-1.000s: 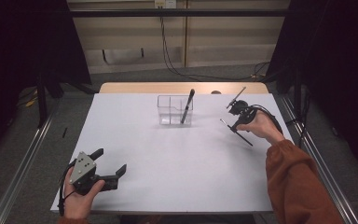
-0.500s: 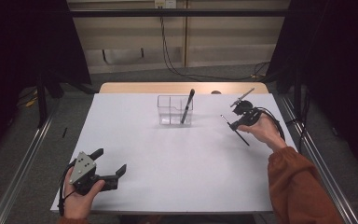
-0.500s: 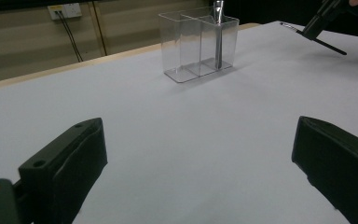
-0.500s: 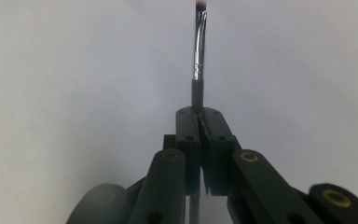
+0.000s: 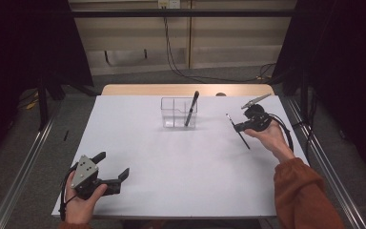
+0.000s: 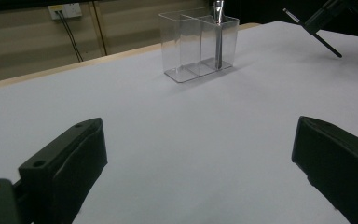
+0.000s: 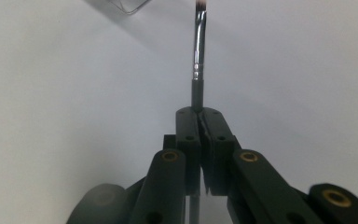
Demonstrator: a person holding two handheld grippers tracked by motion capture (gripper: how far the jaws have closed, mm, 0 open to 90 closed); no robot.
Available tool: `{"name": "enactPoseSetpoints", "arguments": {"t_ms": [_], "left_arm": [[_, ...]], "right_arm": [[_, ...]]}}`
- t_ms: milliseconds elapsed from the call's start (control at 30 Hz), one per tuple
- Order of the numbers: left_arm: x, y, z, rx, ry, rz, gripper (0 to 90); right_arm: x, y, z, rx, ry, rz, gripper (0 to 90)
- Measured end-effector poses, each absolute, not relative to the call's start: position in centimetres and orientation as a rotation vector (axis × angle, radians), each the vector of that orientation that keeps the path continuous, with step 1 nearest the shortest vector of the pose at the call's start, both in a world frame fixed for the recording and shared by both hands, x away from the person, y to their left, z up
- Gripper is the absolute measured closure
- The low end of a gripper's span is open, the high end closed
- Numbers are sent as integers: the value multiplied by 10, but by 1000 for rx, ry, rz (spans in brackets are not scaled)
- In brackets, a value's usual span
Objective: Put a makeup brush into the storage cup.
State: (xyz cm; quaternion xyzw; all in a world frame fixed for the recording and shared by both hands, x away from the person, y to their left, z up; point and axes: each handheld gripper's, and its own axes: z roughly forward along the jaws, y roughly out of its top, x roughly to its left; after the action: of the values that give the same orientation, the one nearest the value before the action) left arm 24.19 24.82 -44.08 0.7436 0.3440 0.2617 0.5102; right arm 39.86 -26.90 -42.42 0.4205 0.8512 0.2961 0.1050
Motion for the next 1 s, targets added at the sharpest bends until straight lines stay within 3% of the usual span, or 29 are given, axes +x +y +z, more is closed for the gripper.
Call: {"name": "enactPoseSetpoints", "arguments": {"t_ms": [1000], "left_arm": [[243, 250, -441, 1781, 846, 628, 30]], "right_arm": [[380, -283, -427, 1144, 2216, 1280, 869]]}}
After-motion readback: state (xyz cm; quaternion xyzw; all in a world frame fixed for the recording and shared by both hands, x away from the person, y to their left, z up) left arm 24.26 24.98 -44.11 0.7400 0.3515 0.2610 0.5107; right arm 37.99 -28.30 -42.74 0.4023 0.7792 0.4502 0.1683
